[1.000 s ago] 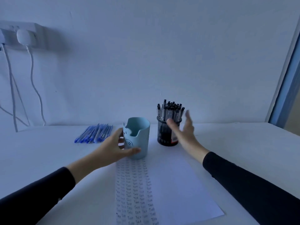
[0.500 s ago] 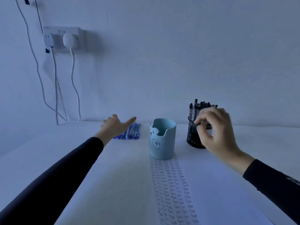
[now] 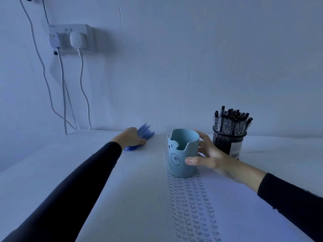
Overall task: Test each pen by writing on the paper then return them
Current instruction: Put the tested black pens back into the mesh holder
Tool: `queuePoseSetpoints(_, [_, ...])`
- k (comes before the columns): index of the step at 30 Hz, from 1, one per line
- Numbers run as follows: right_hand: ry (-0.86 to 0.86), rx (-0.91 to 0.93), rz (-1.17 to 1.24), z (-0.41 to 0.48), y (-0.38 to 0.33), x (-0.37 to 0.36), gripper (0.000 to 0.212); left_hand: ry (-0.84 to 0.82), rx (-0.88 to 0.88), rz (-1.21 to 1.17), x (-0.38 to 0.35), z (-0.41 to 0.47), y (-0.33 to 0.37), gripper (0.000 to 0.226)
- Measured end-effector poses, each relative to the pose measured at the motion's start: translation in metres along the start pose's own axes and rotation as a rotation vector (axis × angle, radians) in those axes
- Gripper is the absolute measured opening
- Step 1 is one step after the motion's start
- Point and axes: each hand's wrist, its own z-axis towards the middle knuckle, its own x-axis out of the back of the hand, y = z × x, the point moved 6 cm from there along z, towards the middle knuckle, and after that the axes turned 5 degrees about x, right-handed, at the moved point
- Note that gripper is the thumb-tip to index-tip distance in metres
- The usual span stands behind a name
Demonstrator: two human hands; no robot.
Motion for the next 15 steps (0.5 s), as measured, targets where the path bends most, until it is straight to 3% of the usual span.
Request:
queuePoseSetpoints(11, [0.017,-0.009,0.011,-0.001,-0.005,-0.006,0.079,-0.103,0.021,0.153,0.011,-0.003,-0.008,0.04])
queuePoseSetpoints(15, [-0.029,-0.028,-0.043,-0.007,-0.011,0.003,0.087,-0.199,0.032,0.226,0.014,-0.016,-0.006,0.045])
